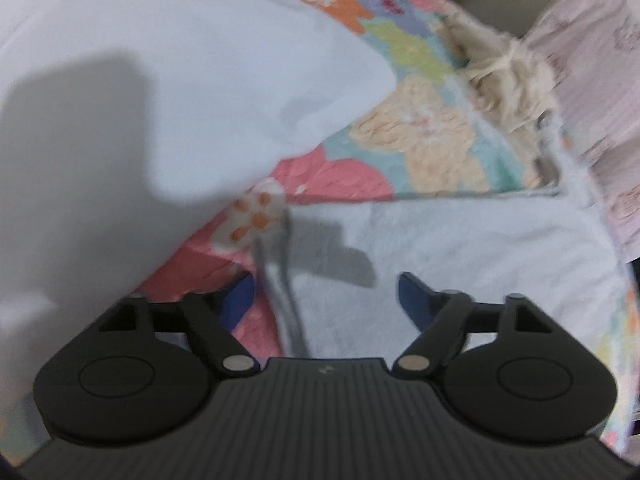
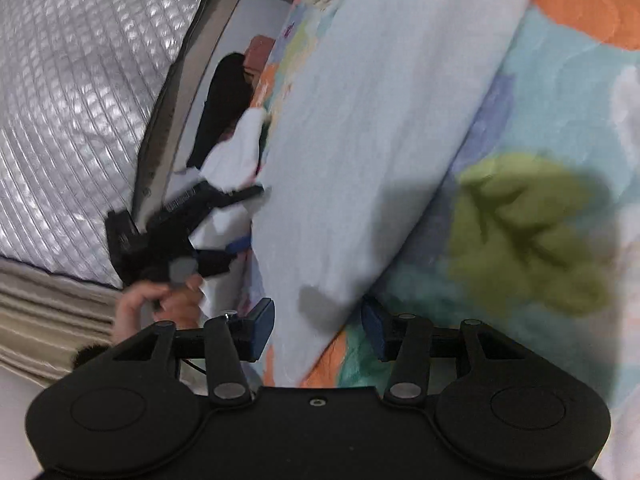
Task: Fold clothes
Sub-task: 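Open both grippers and reposition over the shirt edge, then pinch the shirt edge with the left gripper while the right gripper pinches the hem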
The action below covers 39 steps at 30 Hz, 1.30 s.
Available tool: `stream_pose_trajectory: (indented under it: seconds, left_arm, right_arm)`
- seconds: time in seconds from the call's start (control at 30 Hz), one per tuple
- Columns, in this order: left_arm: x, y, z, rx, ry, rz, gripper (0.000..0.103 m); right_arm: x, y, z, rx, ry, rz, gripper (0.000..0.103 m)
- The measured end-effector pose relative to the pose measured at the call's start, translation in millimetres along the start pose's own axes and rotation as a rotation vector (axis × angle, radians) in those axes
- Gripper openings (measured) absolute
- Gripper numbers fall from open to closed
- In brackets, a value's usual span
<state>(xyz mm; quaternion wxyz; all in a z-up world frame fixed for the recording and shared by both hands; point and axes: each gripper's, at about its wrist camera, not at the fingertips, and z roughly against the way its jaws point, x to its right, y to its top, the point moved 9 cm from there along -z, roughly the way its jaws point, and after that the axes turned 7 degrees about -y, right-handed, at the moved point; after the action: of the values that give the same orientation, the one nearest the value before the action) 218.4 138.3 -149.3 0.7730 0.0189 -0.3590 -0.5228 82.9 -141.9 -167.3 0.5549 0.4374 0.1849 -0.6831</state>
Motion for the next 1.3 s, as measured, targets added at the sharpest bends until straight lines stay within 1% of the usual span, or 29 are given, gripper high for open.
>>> stream_pose_trajectory:
  seconds: [0.03,0.07,0.1,0.13,0.17,0.2,0.23,0.27,0.3,0.33,0.37,0.4,0.47,0.5,0.53,0.6,0.63,0.67,0.7,0.73,0.77,0.8,0.83,0.9,0.93,0.97,1.07,1.17,1.3]
  left_arm:
    - [2.8,1.7,-3.7,-0.007,-0.007,-0.012,0.024]
    - [6.5,1.0,-6.8,-0.02,-0.01,-0.044,0.018]
    - [10.9,0.2,-9.4,-0.03,-0.012,-0.074,0.012]
    - [16.4,-0.6,-11.5,-0.033,-0.011,-0.103,0.009]
    - [22.7,-1.4,-12.6,-0.034,-0.011,-0.134,0.009]
    - [29.8,-2.0,-12.0,-0.03,-0.01,-0.168,0.01]
    - [34.9,-2.1,-11.6,-0.024,-0.001,-0.196,0.01]
    - [36.5,-1.9,-12.6,-0.022,0.02,-0.21,0.01]
    - [34.7,-2.2,-15.5,-0.025,0.053,-0.217,0.012]
    - [30.9,-2.7,-19.4,-0.031,0.091,-0.221,0.019]
    - [28.4,-2.9,-21.6,-0.036,0.113,-0.221,0.019]
    - [28.1,-2.7,-21.2,-0.037,0.11,-0.217,0.019]
    - [24.8,-0.1,-16.2,-0.025,0.119,-0.193,0.031]
    - [22.4,1.7,-13.1,-0.013,0.13,-0.181,0.043]
    - [19.6,3.2,-11.1,0.002,0.145,-0.177,0.052]
    - [16.2,5.6,-11.4,0.027,0.161,-0.183,0.055]
    - [18.3,7.5,-15.3,0.036,0.14,-0.193,0.054]
    - [20.5,9.3,-19.0,0.045,0.119,-0.203,0.05]
    - [22.7,11.1,-22.8,0.053,0.098,-0.213,0.023]
    - [26.1,11.7,-24.9,0.054,0.06,-0.21,0.007]
    - [30.6,10.7,-22.2,0.052,0.001,-0.183,0.007]
    - [33.6,10.4,-13.7,0.072,-0.032,-0.165,0.007]
    - [35.5,9.5,-1.6,0.096,-0.043,-0.166,0.007]
    - [35.8,4.8,19.9,0.122,-0.058,-0.163,0.007]
    - [35.9,2.5,30.7,0.135,-0.065,-0.162,0.007]
    - [36.0,-1.1,39.2,0.143,-0.066,-0.162,0.007]
    - [36.6,-18.6,52.9,0.139,-0.037,-0.165,0.007]
    - [48.6,-31.6,68.7,0.161,-0.003,-0.223,0.007]
    - [59.9,-43.6,97.0,0.191,-0.029,-0.243,0.007]
  right_arm:
    - [-4.9,-2.3,-4.6,0.001,-0.005,0.016,0.054]
    - [-9.7,-4.6,-9.1,0.002,-0.011,0.033,0.054]
    - [-15.1,-6.8,-15.1,-0.004,0.003,0.04,0.054]
    - [-21.3,-8.8,-23.3,-0.025,0.05,0.034,0.052]
    - [-26.9,-10.6,-32.0,-0.043,0.088,0.026,0.037]
    - [-30.4,-10.5,-41.7,-0.052,0.094,0.021,0.023]
    - [-31.8,-8.0,-49.2,-0.046,0.072,0.025,0.007]
    - [-33.5,-6.7,-51.2,-0.031,0.049,0.04,0.007]
    - [-35.6,-6.1,-49.1,-0.01,0.026,0.065,0.007]
    - [-38.5,-6.8,-45.8,0.011,0.008,0.093,0.007]
    - [-42.4,-10.5,-40.5,0.028,-0.002,0.124,0.007]
    - [-44.1,-15.2,-36.2,0.035,-0.016,0.143,0.007]
    - [-38.2,-25.0,-32.8,0.03,-0.062,0.135,0.022]
    - [-33.7,-30.6,-32.2,0.019,-0.073,0.116,0.027]
    - [-29.5,-34.7,-32.4,0.007,-0.057,0.087,0.033]
    - [-23.5,-34.8,-32.7,0.009,-0.024,0.042,0.033]
    - [-21.8,-32.0,-36.3,0.01,-0.021,0.022,0.033]
    - [-22.3,-28.0,-41.1,0.01,-0.018,0.014,0.029]
    - [-24.5,-23.2,-46.3,0.013,-0.02,0.018,0.023]
    - [-29.2,-18.6,-48.7,0.023,-0.026,0.029,0.009]
    - [-36.3,-13.7,-45.7,0.041,-0.025,0.044,0.006]
    - [-43.3,-8.8,-42.7,0.059,-0.023,0.059,0.006]
    - [-51.2,-6.3,-36.2,0.073,-0.014,0.07,0.006]
    - [-68.7,-11.8,-11.4,0.085,0.015,0.093,0.006]
    - [-76.0,-20.4,0.4,0.079,-0.001,0.128,0.006]
    - [-80.9,-27.1,11.2,0.078,-0.009,0.144,0.006]
    - [-83.6,-37.4,36.5,0.088,-0.005,0.112,0.006]
    - [-91.6,-44.8,46.3,0.094,-0.056,0.174,0.006]
    - [-93.3,-48.6,66.8,0.099,-0.042,0.162,0.006]
